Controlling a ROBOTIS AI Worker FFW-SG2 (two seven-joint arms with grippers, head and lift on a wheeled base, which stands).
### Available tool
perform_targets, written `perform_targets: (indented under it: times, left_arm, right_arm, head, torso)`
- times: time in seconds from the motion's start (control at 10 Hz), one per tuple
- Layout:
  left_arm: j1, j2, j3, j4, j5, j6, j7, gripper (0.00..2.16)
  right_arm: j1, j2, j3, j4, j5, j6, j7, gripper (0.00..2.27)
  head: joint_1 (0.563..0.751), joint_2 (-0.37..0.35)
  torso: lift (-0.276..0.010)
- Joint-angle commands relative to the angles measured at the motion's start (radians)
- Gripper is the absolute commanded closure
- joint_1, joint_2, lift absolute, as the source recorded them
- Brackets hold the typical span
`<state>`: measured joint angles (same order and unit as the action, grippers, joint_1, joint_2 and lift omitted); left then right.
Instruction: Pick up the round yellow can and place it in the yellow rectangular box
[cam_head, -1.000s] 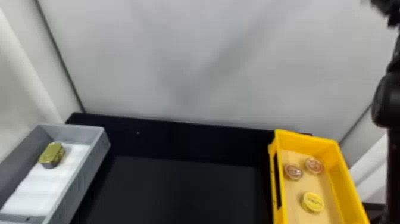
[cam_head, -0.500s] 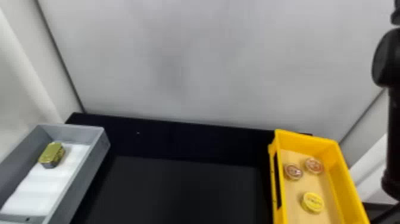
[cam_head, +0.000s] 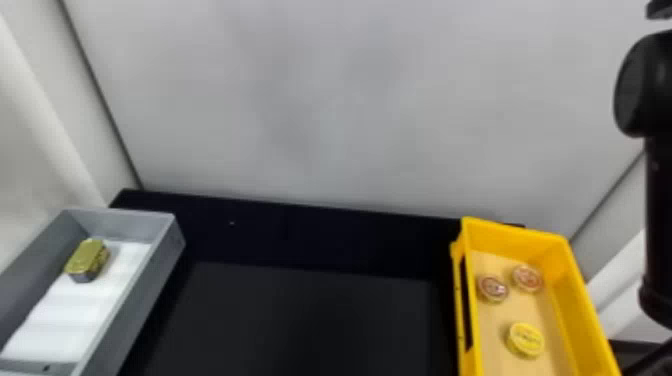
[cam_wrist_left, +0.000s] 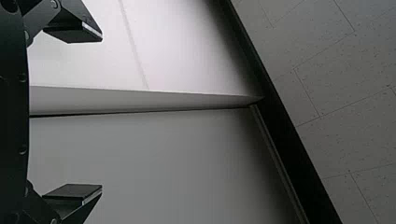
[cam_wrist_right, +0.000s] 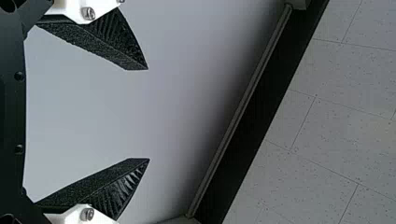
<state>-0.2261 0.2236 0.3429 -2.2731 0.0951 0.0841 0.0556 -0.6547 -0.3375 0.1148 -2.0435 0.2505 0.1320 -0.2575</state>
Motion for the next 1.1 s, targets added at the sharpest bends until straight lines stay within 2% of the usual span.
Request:
perform_targets:
  times: [0.0, 0.1, 0.3, 1.0]
  left_arm:
    - [0.008, -0.004, -0.011, 0.044, 0.023, -0.047, 0.001, 0.14]
    - [0.011, -0.01, -0.018, 0.066, 0.026, -0.066, 0.004, 0.14]
    - [0.008, -0.001, -0.024, 0.067, 0.029, -0.064, 0.006, 0.14]
    - [0.002, 0.0, -0.03, 0.066, 0.034, -0.061, 0.007, 0.14]
  right_arm:
    - [0.009, 0.006, 0.028, 0.011, -0.013, 0.02, -0.009, 0.09]
    - [0.012, 0.006, 0.034, 0.016, -0.013, 0.018, -0.009, 0.08]
    - [0.018, 0.008, 0.037, 0.016, -0.013, 0.009, -0.022, 0.08]
    - [0.026, 0.006, 0.033, 0.009, -0.013, 0.02, -0.026, 0.08]
  head:
    - [0.694, -0.078]
    - [0.694, -0.078]
    - [0.694, -0.078]
    - [0.694, -0.078]
  torso:
    - [-0.007]
    - [-0.007]
    - [-0.007]
    - [-0.007]
